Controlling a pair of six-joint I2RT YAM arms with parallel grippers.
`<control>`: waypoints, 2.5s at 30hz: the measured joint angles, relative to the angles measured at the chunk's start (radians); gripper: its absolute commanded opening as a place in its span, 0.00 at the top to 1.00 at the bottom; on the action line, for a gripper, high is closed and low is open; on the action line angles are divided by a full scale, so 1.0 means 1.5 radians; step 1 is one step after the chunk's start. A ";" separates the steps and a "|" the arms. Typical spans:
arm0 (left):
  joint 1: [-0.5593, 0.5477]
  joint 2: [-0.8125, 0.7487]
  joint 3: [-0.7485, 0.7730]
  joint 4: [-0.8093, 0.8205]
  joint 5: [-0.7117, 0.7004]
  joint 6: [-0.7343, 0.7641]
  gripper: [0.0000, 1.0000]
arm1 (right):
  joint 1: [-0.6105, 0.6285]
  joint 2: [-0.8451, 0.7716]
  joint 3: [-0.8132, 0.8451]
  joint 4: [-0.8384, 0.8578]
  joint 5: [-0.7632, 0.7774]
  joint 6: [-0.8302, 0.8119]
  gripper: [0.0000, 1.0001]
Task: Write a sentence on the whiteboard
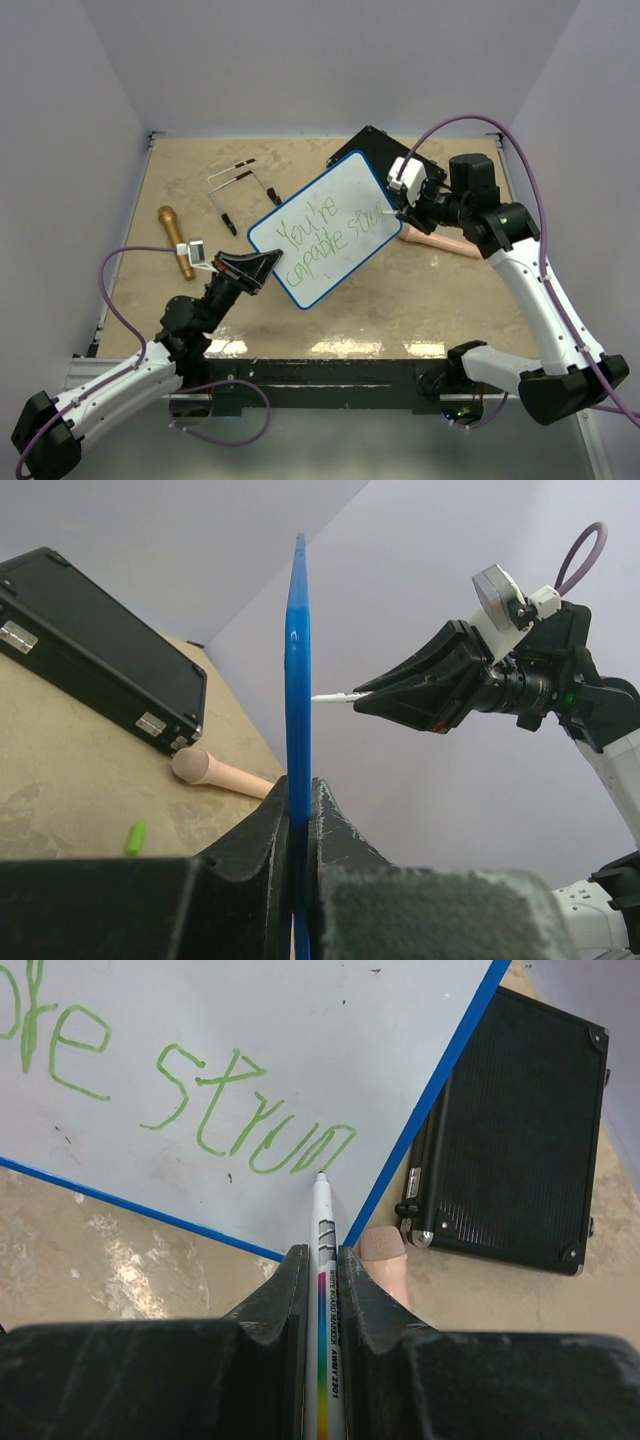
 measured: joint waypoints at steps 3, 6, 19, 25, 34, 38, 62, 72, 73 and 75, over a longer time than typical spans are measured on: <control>0.000 0.000 0.000 0.000 0.000 0.000 1.00 | 0.000 0.000 0.000 0.000 0.001 0.002 1.00; 0.000 0.000 0.000 0.000 0.000 0.000 1.00 | -0.003 -0.003 0.000 0.007 0.004 0.009 1.00; 0.000 -0.001 0.000 0.000 -0.001 0.000 1.00 | -0.009 0.002 0.000 0.058 0.022 0.043 1.00; 0.000 0.001 0.000 -0.002 -0.006 0.001 1.00 | -0.009 0.015 0.001 0.067 0.009 0.045 1.00; 0.000 0.002 0.000 -0.005 -0.006 0.001 1.00 | -0.009 0.016 0.001 0.054 -0.012 0.031 1.00; 0.000 0.001 0.000 -0.006 -0.006 0.001 1.00 | -0.009 0.014 -0.001 0.042 -0.010 0.025 1.00; 0.000 -0.002 0.000 -0.010 -0.005 0.001 1.00 | -0.018 0.012 -0.001 0.050 -0.001 0.026 1.00; 0.000 -0.003 0.000 -0.010 -0.005 0.001 1.00 | -0.018 0.012 -0.001 0.045 0.000 0.022 1.00; 0.000 -0.003 0.000 -0.011 -0.005 0.001 1.00 | -0.018 0.012 -0.001 0.041 0.000 0.020 1.00; 0.000 -0.004 0.000 -0.012 -0.005 0.001 1.00 | -0.018 0.012 -0.002 0.032 0.000 0.014 1.00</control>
